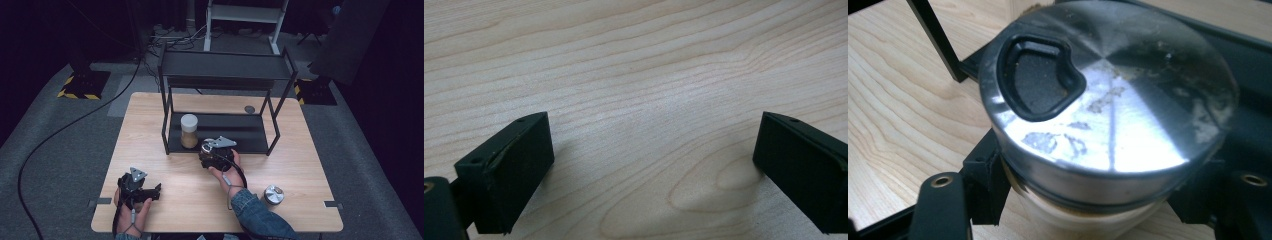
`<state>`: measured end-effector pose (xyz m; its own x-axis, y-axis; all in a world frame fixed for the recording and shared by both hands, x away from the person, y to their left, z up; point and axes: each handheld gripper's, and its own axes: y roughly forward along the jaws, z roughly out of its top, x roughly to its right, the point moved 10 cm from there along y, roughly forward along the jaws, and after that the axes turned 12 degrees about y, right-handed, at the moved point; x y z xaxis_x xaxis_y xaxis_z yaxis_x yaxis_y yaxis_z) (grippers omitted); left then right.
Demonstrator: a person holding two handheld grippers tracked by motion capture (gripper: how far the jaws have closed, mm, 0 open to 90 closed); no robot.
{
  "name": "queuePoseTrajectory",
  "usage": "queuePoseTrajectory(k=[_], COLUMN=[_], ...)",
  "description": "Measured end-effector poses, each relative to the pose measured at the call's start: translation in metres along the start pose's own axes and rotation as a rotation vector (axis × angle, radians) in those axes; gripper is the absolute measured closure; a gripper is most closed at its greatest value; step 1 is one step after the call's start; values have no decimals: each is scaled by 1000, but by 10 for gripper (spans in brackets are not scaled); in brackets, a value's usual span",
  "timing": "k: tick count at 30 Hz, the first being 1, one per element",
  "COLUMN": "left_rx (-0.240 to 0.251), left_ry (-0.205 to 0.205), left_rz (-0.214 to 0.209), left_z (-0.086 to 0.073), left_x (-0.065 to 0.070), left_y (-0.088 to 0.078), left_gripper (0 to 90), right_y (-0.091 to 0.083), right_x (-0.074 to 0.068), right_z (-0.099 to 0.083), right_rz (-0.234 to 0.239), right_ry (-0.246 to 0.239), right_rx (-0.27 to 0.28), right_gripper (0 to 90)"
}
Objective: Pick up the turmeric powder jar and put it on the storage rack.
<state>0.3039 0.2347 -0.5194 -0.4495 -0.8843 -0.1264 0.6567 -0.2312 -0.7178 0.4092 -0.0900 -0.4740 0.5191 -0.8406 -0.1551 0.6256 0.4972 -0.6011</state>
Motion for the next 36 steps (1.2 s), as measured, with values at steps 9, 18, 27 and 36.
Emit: queuePoseTrajectory(k=[9,18,27,36], left_rx=[0,0,0,0], left_ry=[0,0,0,0], left_rz=[0,0,0,0], left_z=[0,0,0,0], left_x=[0,0,0,0], left_y=[0,0,0,0], left_gripper=[28,28,28,28], right_y=[-13,-16,-11,3], right_x=[0,3,10,24], right_z=[18,34,50,59], right_rz=[0,-10,-25,-46], right_ry=[-2,-7,-2,15], right_rx=[23,33,35,33], right_gripper=[317,317,317,317])
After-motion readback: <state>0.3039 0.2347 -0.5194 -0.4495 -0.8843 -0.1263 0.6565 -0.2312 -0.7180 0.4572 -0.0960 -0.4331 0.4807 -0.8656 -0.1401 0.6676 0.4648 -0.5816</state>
